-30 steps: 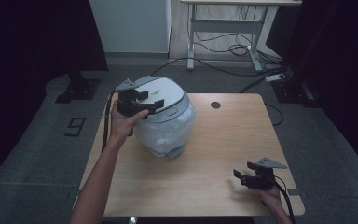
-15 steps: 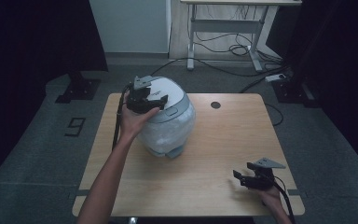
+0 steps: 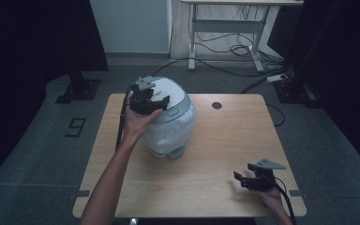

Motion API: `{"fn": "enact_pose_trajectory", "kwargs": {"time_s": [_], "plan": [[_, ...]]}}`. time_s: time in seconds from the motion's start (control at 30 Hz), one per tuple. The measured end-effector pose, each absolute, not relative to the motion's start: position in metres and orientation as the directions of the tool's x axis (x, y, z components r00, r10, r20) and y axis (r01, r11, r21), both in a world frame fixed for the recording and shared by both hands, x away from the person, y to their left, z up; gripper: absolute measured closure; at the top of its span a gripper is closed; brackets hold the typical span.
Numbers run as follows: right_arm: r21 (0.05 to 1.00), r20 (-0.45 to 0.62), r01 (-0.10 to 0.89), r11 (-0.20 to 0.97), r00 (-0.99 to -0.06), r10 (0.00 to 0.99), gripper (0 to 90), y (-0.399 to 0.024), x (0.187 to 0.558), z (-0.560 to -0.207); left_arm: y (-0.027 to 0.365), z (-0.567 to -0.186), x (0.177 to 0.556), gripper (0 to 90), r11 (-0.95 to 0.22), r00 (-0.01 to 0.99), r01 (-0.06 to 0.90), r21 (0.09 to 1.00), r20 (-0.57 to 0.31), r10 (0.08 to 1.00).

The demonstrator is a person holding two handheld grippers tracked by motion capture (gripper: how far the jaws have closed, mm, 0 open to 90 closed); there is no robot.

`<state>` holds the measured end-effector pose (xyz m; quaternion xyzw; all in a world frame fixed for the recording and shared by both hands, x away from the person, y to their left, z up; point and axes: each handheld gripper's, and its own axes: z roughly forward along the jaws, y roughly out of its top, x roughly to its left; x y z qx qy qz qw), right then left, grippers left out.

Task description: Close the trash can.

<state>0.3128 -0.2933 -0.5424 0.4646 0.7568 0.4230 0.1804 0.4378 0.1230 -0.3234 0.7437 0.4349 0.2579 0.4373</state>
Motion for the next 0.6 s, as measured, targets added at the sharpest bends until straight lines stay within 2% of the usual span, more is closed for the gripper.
{"fn": "enact_pose_trajectory", "kwargs": {"time_s": [0.13,0.2,0.5,0.6], "plan": [[0.809,0.120,0.549,0.209,-0.503,0.856,21.2,-0.294,0.312,-0.541,0.122,-0.323,0.437,31.6,-0.264,0.487,0.440,0.858,0.019,0.873],[0.809,0.121,0.550,0.208,-0.502,0.856,21.2,-0.294,0.312,-0.541,0.120,-0.326,0.435,36.0,-0.266,0.488,0.411,0.872,0.036,0.872],[0.811,0.125,0.550,0.199,-0.495,0.860,21.2,-0.297,0.312,-0.540,0.123,-0.323,0.431,34.7,-0.282,0.529,0.406,0.869,0.028,0.848],[0.813,0.125,0.548,0.196,-0.494,0.860,21.1,-0.298,0.312,-0.540,0.130,-0.325,0.425,33.6,-0.227,0.546,0.379,0.897,-0.018,0.838]]}}
